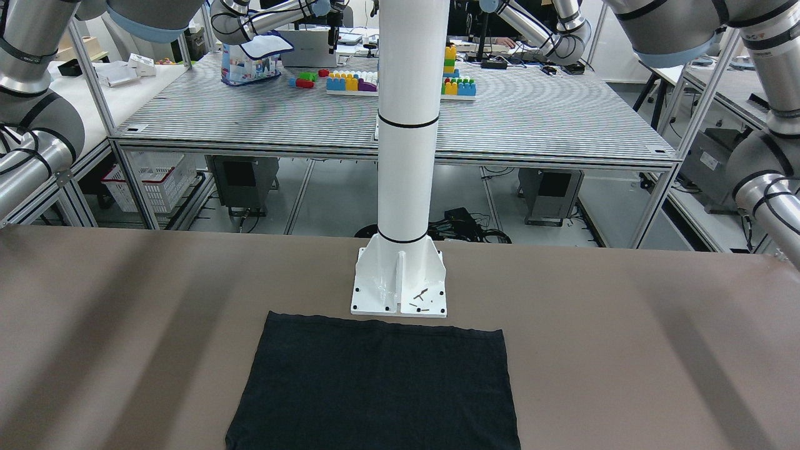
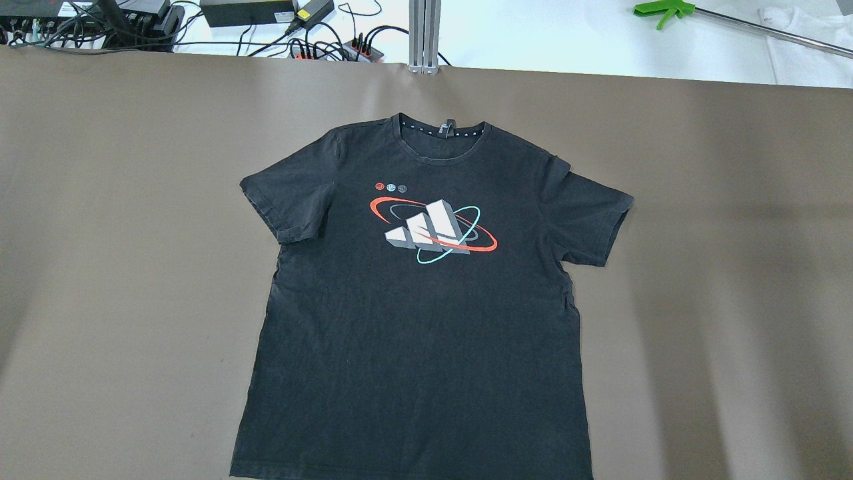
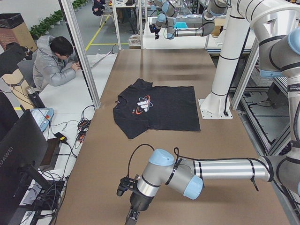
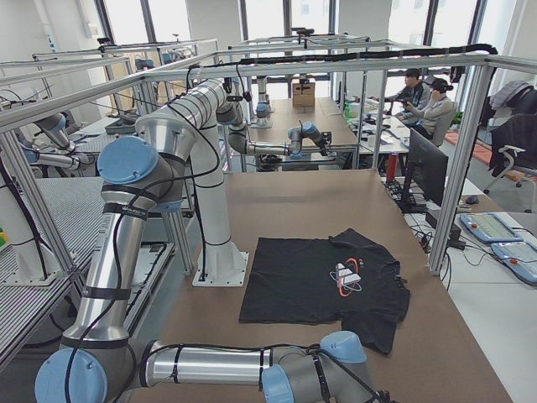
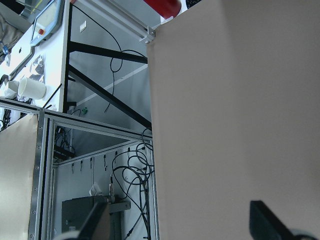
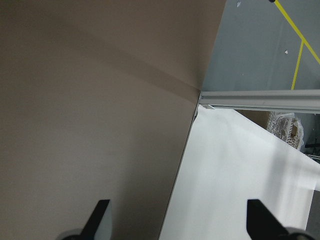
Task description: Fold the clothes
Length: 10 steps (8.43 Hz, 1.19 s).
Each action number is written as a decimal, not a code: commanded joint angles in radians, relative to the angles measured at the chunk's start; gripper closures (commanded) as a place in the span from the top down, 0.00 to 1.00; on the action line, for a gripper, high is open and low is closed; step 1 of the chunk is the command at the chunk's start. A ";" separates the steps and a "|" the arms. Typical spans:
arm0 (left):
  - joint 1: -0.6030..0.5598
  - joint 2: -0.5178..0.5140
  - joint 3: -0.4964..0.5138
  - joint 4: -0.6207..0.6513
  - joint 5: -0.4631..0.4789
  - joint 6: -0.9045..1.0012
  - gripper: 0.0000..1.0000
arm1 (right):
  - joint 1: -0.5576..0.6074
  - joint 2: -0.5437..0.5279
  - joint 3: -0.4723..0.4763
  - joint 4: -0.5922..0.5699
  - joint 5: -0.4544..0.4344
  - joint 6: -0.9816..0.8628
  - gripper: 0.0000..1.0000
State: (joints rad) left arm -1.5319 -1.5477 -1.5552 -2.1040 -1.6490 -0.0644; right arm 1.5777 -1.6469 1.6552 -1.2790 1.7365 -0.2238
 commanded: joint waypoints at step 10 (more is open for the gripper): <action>0.002 -0.022 0.012 -0.018 -0.026 0.002 1.00 | -0.001 0.001 0.028 0.009 0.018 -0.005 0.95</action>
State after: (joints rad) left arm -1.5314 -1.5669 -1.5411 -2.1202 -1.6578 -0.0639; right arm 1.5773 -1.6464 1.6703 -1.2687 1.7490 -0.2264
